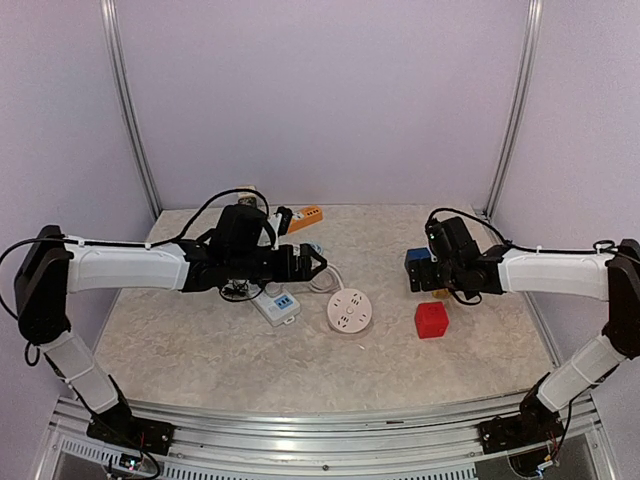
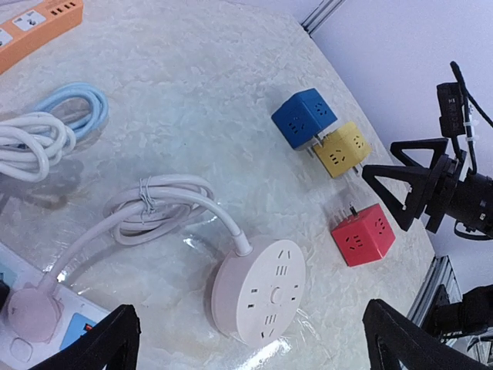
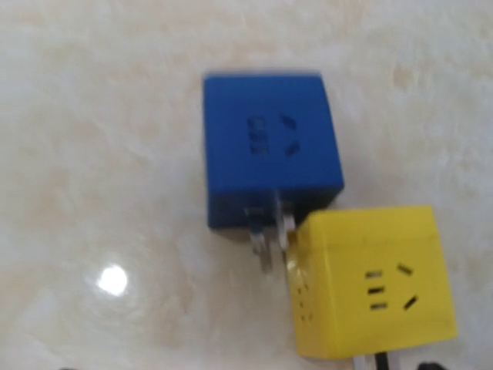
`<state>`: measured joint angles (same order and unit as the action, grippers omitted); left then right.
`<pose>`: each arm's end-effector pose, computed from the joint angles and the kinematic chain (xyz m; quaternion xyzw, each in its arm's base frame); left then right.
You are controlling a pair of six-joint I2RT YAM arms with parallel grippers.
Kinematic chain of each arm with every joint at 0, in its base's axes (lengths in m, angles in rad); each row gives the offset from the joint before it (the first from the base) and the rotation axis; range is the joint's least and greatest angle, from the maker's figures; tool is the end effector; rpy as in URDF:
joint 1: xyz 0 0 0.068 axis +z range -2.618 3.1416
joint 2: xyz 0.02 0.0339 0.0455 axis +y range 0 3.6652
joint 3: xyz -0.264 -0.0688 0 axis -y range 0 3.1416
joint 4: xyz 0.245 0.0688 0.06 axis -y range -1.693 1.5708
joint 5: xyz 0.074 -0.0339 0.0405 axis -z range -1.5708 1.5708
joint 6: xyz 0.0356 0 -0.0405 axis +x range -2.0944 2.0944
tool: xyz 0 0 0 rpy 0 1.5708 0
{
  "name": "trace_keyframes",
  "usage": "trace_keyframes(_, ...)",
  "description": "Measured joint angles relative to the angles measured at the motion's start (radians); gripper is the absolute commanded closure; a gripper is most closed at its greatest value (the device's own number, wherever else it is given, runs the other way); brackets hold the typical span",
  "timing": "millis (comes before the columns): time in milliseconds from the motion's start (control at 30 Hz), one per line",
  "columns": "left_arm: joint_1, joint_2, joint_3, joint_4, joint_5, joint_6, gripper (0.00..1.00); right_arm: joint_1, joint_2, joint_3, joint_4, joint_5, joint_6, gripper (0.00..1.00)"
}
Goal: Pull the plug off the socket
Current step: Move the socket to the center of the board.
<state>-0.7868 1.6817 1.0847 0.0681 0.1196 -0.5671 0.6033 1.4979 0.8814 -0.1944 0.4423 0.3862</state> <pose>0.2653 -0.2721 0.2326 0.1245 0.8573 -0.3516 0.3548 0.2627 0.1625 0.2071 -0.0173 0.9095 -0.0075 0.4152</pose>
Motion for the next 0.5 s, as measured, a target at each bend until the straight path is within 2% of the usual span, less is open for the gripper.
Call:
trace_keyframes(167,0.04,-0.144,-0.045,-0.055,-0.012,0.024,0.01,0.006,-0.1,0.005,0.006,-0.053,-0.04,0.05)
trace_keyframes(300,0.142,-0.229,-0.066,-0.123,0.033,0.046,0.01,0.05,-0.156,0.031,0.017,-0.089,-0.082,0.05)
trace_keyframes(500,0.312,-0.276,-0.032,-0.291,0.138,0.132,0.01,0.18,-0.128,0.127,0.031,-0.116,-0.134,0.05)
